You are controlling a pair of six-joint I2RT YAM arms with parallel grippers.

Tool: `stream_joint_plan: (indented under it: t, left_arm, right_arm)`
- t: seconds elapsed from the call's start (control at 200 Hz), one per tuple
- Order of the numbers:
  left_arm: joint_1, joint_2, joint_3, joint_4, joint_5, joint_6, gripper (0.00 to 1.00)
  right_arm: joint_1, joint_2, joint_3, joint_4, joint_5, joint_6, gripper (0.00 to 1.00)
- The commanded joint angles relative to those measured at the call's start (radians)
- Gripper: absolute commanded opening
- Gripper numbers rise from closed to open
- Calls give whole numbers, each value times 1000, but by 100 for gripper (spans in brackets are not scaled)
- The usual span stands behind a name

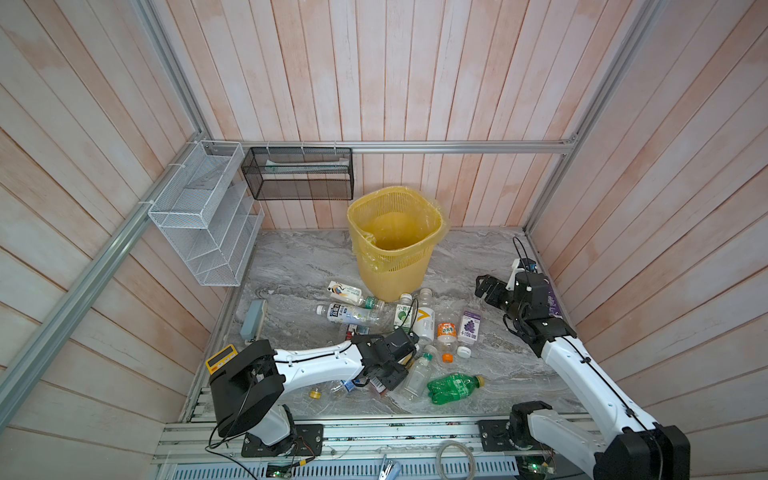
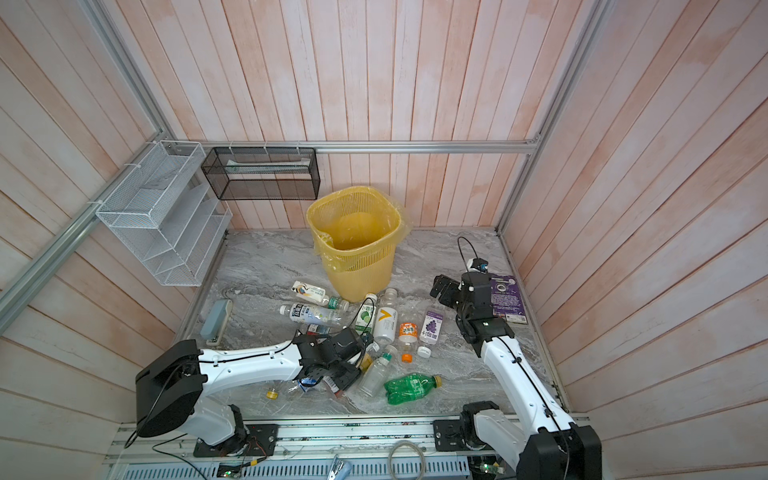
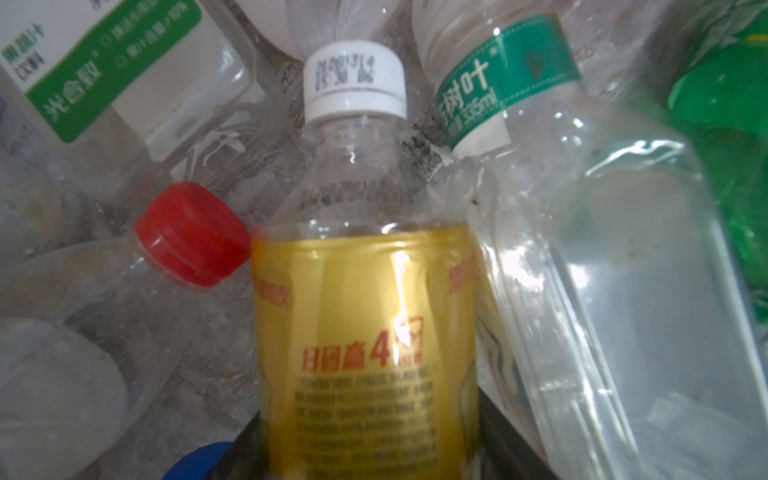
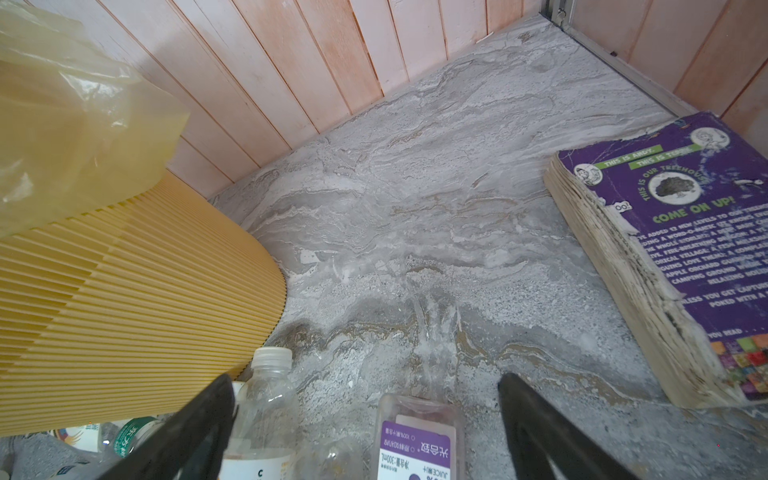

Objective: Throw the plastic bottles in the bin
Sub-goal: 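Release the yellow bottle over the bin while the right arm lowers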

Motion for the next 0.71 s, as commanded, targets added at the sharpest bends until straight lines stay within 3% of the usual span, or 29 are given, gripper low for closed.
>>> stream_joint_plan:
  t: [0.0,0.27,0.45,0.595,0.7]
  left_arm:
    - [-1,-28,31,20,0,-11,57]
    - [7,-197,57,19,-71,-77,56]
    - [29,-396,100,83,-255,-81,57]
    - [63,-571,122,338,-375,86,59]
    - [86,-626,148,574,-420,317,59]
  right_arm:
    - [-6,-2,-10,8,-3,14,99]
    - [-8,-31,-23,7,47,13,99]
    - [-12,-95,-61,24,116,17,99]
    - [-18,-161,-101,57,151,14,99]
    - [-23,-200,-125,67,173,10,99]
